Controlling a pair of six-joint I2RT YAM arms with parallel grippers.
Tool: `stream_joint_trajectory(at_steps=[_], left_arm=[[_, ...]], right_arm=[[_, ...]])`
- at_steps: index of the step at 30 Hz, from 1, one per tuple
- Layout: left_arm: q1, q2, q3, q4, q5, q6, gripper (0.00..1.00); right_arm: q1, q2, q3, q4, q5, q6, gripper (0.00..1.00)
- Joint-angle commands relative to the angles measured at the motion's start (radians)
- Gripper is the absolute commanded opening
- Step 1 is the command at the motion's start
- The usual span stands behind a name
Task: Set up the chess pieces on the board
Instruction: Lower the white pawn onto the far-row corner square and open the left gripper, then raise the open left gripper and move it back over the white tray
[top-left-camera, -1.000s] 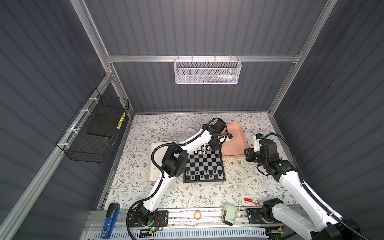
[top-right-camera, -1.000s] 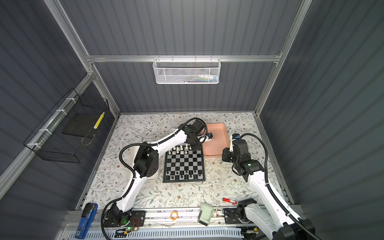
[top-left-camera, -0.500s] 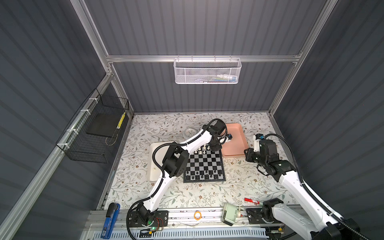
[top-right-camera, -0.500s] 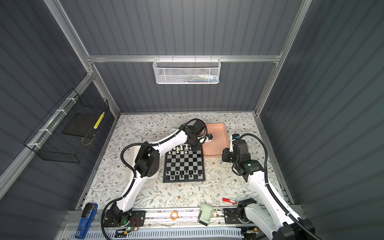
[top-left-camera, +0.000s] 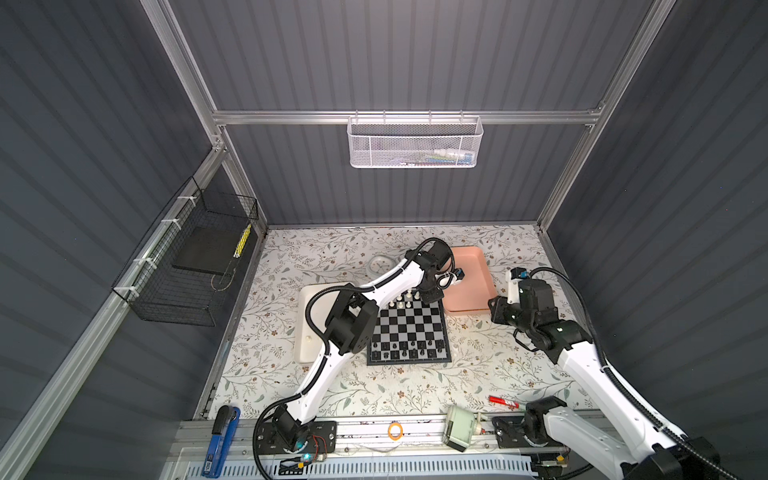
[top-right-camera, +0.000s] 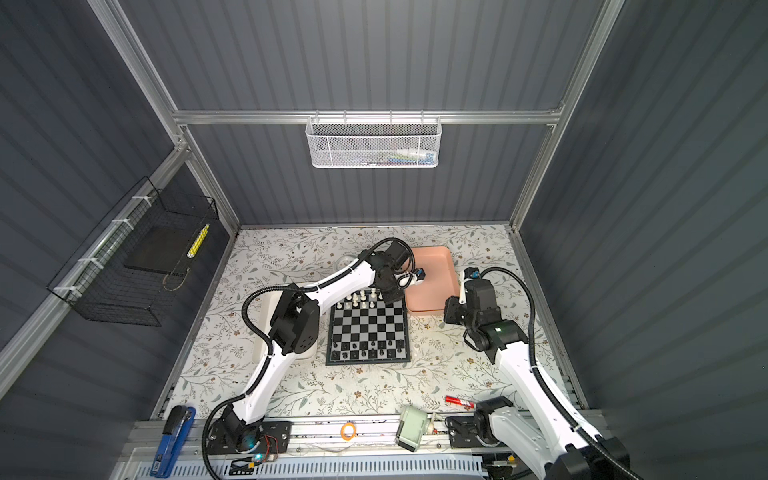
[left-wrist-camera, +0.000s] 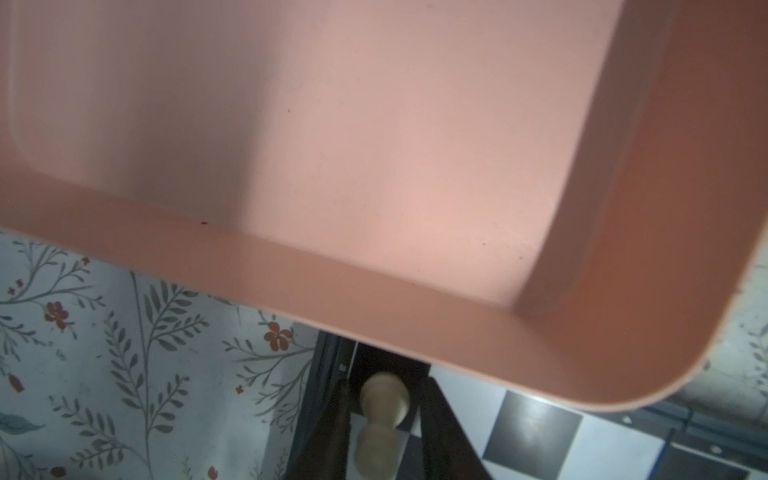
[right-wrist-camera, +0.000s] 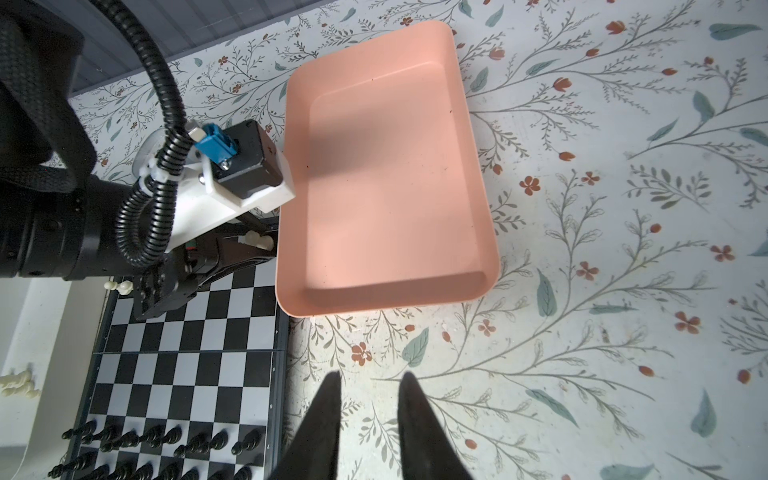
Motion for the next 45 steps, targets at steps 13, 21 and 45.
stream_joint_trajectory(at_steps=[13,21,45], left_arm=[[-0.008,-0.006,0.039,-0.039,-0.015,0.024,0.48],[-0.008,-0.033,0.038,-0.070,-0.016,0.039,0.53],[0.194,-0.408,-0.023,-0.364,-0.044,0.101,0.69]], right_arm=[[-0.005,0.003,-0.010,0.000,0.005,-0.012,0.28],[-0.005,-0.015,0.005,-0.012,-0.001,-0.005,0.27],[-0.003,0.092,0.114,0.024,-0.233,-0.047,0.28]])
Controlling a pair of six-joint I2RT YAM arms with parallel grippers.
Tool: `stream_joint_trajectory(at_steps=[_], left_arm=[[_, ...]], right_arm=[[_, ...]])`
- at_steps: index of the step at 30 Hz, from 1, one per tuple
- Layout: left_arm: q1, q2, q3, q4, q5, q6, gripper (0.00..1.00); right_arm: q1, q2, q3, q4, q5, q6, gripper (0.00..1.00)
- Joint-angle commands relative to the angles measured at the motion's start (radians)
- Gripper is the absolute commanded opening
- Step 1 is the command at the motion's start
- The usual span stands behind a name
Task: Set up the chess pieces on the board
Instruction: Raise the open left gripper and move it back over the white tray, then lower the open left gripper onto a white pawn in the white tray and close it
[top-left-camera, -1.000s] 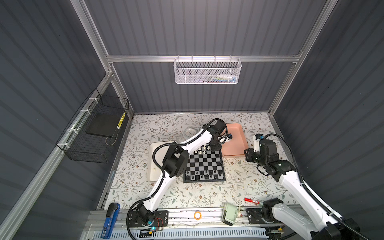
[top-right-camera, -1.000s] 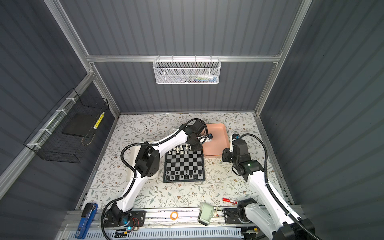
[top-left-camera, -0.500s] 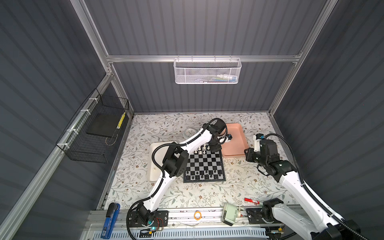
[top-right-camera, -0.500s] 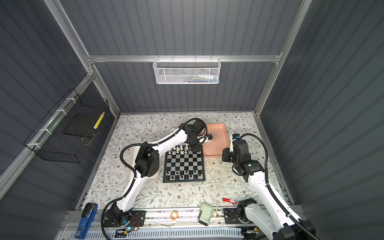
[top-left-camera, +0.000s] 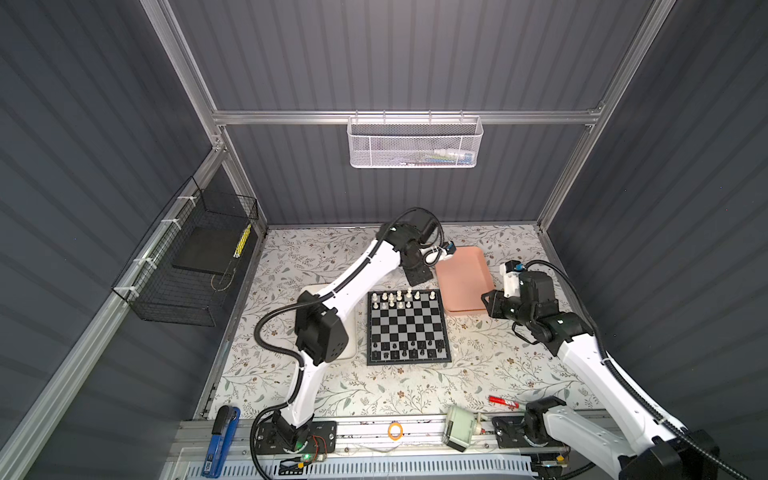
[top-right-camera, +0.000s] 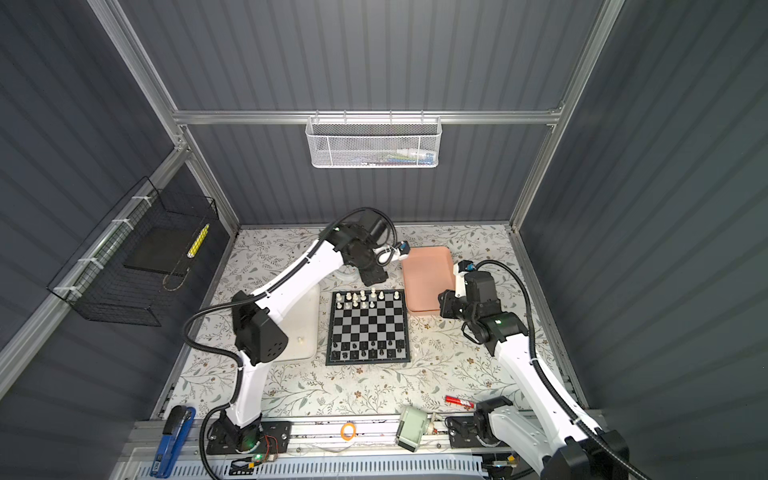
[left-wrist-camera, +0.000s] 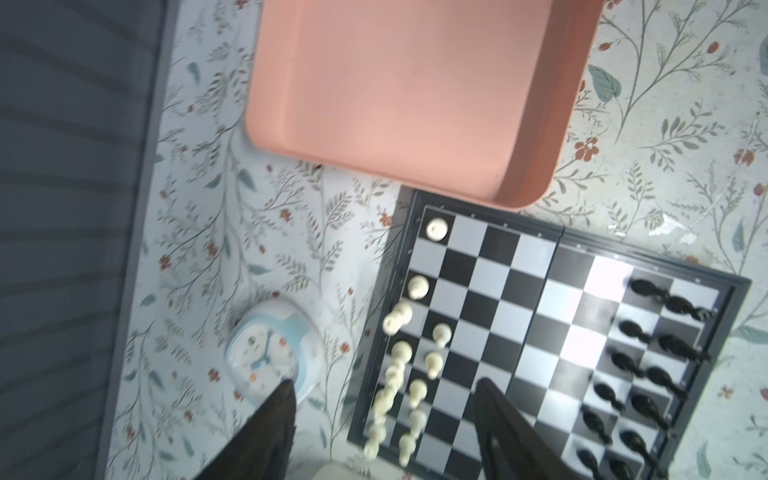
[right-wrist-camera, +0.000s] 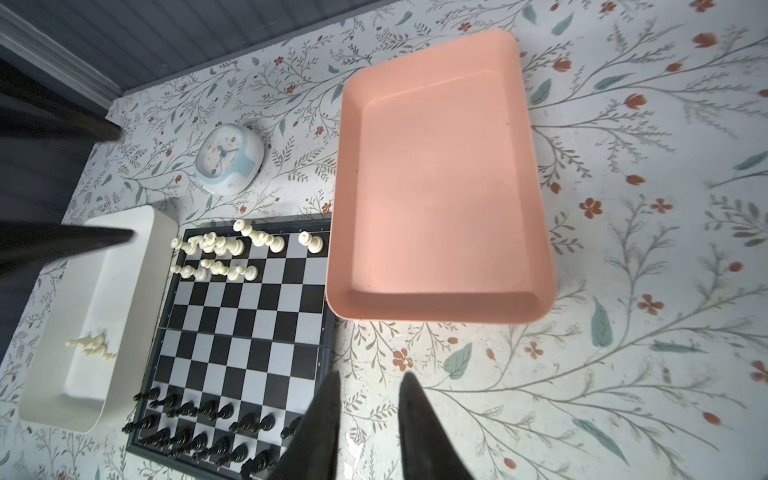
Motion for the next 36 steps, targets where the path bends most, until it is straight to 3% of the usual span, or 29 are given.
stream_joint_trajectory(at_steps=[1,9,15,24,36], left_arm=[[0.120,-0.085,-0.086,-0.126,0.022,0.013,0.69],[0.360,-0.357,-0.556,-0.093,0.041,0.065,0.66],[0.469,-0.503,-0.874,-0.009,-0.006,0.153,0.62],[0.567,-0.582,-1.089,0.101,-0.052,0.357,0.60],[0.569,-0.528,-1.156,0.167,-0.001,0.492,0.58]], right_arm=[[-0.002,0.036,0.035,0.034,-0.098,-0.024,0.27],[0.005,0.089,0.038,0.071,-0.115,-0.025,0.27],[0.007,0.104,0.036,0.077,-0.119,-0.028,0.27],[0.008,0.147,0.036,0.092,-0.117,-0.024,0.27],[0.008,0.159,0.025,0.091,-0.097,-0.015,0.27]])
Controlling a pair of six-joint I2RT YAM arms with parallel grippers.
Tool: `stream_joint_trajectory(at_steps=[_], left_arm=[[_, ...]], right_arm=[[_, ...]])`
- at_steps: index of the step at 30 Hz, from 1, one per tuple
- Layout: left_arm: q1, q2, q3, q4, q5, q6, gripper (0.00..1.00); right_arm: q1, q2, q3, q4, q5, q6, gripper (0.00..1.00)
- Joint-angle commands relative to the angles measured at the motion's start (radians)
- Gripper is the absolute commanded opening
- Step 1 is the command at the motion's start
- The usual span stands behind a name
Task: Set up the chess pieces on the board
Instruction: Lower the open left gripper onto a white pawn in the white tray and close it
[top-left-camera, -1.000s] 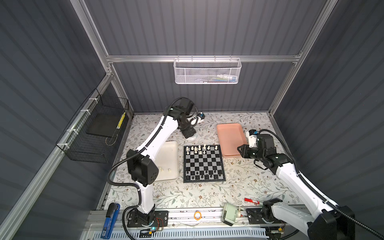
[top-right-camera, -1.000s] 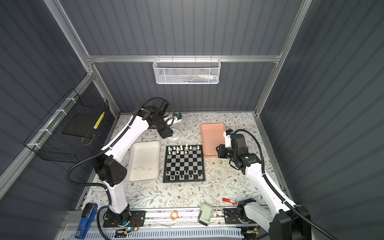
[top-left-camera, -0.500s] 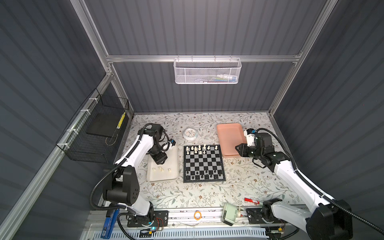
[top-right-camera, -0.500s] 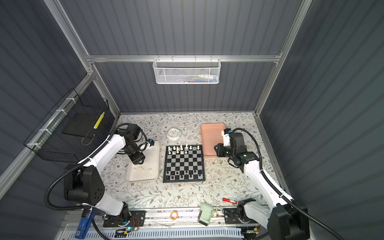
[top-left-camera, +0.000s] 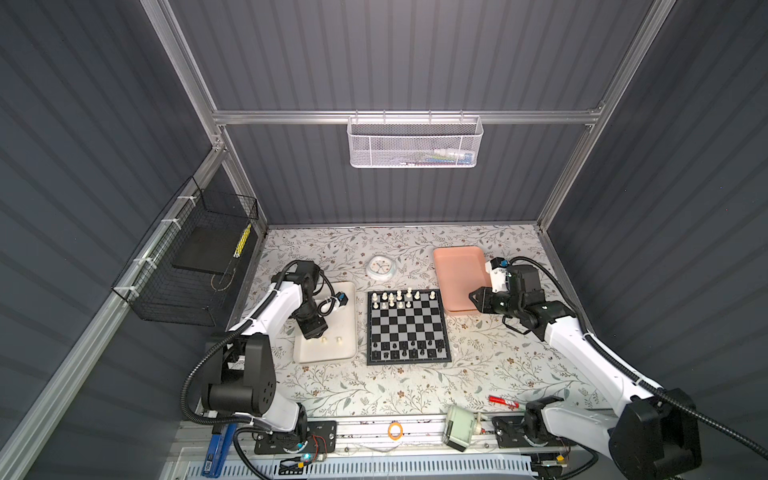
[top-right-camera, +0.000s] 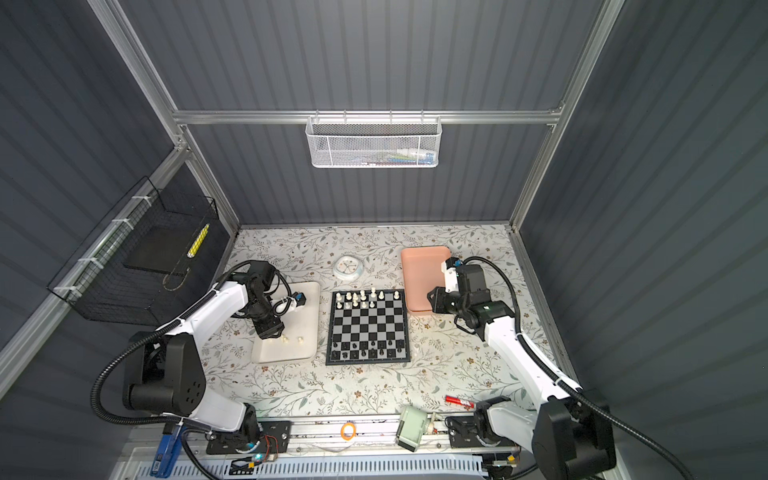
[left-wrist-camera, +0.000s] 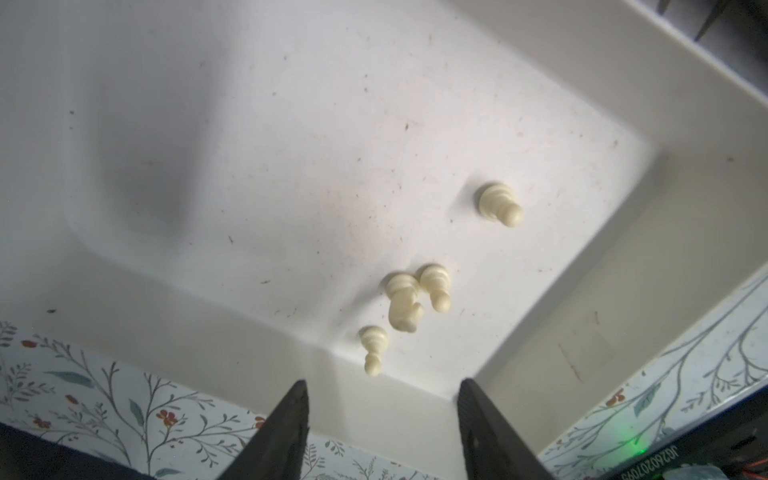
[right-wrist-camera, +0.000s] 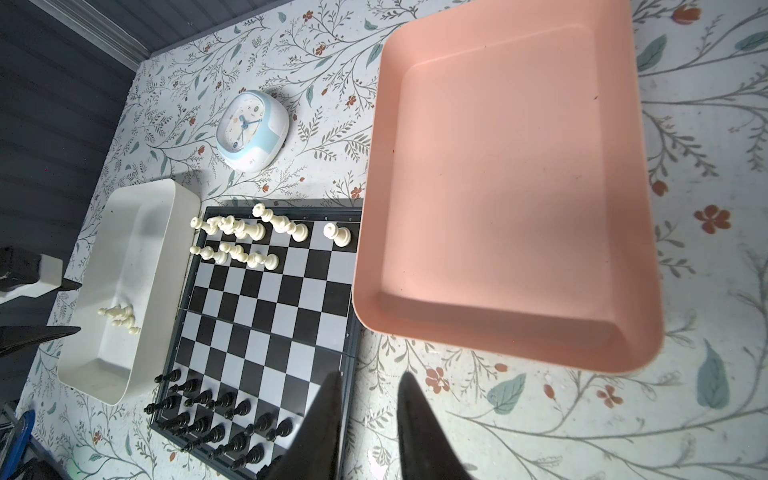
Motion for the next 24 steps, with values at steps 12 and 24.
stream_joint_trajectory(at_steps=[12,24], left_arm=[[0.002,0.053,-0.021,0.007,0.049,0.246,0.54],[0.002,0.058,-0.040,0.017,0.050,0.292,0.51]], right_arm=[[0.008,0.012,0.011,-0.006,0.021,0.017,0.27],[0.008,0.020,0.019,-0.014,0.026,0.022,0.27]])
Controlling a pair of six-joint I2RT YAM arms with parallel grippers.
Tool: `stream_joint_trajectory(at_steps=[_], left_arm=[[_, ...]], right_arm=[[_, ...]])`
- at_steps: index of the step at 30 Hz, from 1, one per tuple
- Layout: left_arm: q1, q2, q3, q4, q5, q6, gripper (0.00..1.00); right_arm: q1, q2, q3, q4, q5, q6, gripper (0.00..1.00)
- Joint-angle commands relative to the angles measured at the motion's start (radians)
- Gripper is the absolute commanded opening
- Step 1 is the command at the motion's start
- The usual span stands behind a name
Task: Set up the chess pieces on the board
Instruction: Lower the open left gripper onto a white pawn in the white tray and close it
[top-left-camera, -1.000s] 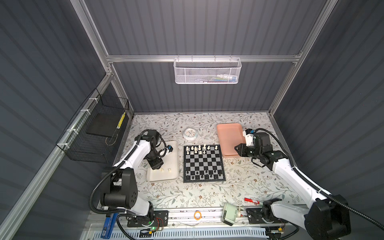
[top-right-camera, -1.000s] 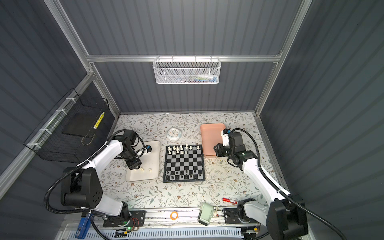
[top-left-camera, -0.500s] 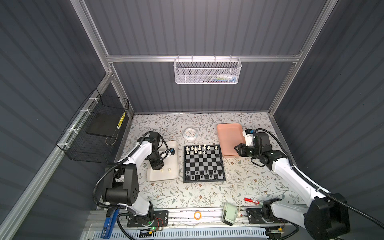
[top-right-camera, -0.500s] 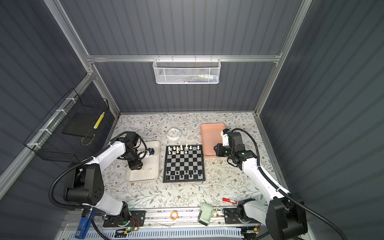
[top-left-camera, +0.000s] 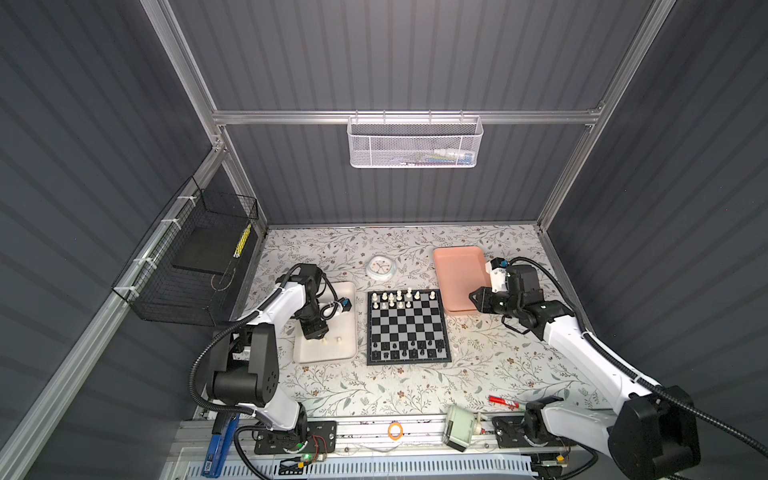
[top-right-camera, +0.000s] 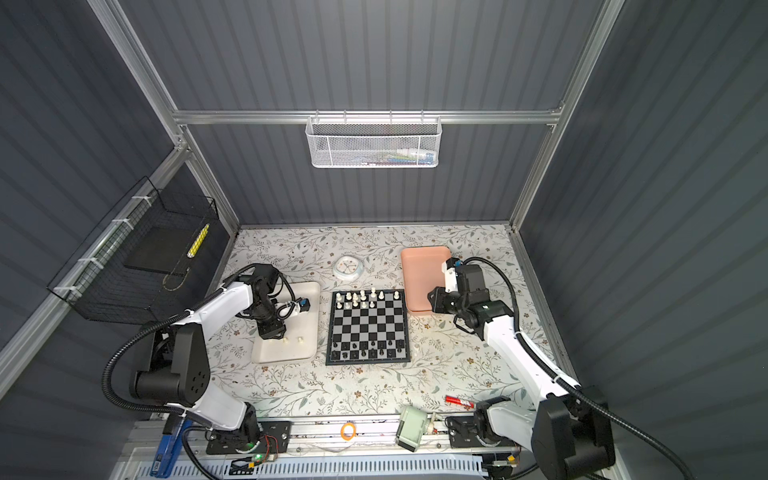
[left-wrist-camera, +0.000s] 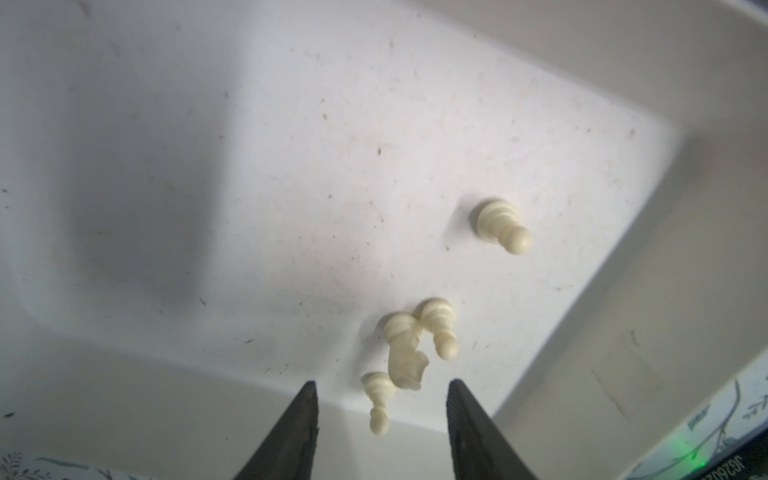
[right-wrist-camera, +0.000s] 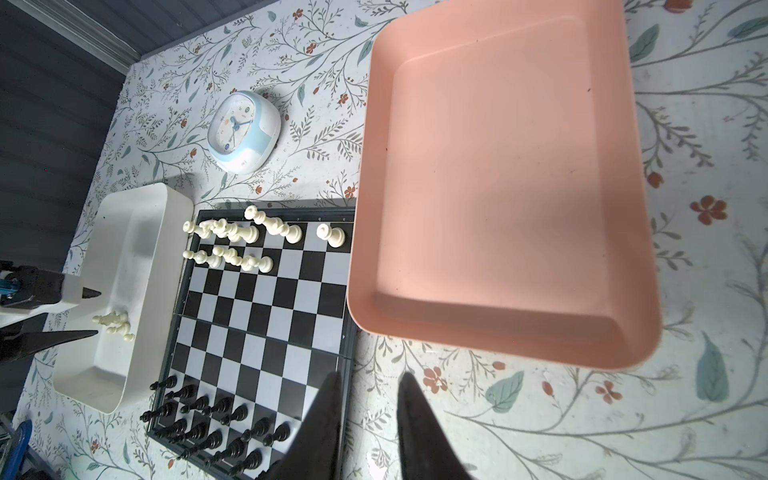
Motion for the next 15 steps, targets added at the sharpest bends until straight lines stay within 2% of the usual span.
stream_joint_trajectory(at_steps=[1,15], left_arm=[[0.002,0.006,-0.011,-0.045,0.030,0.171,0.51],[0.002,-0.004,-0.062,-0.013,0.000,0.200,0.46]], right_arm=[[0.005,0.012,0.019,-0.014,0.011,0.004,0.27],[0.010,0.021,0.016,-0.009,0.011,0.008,0.27]])
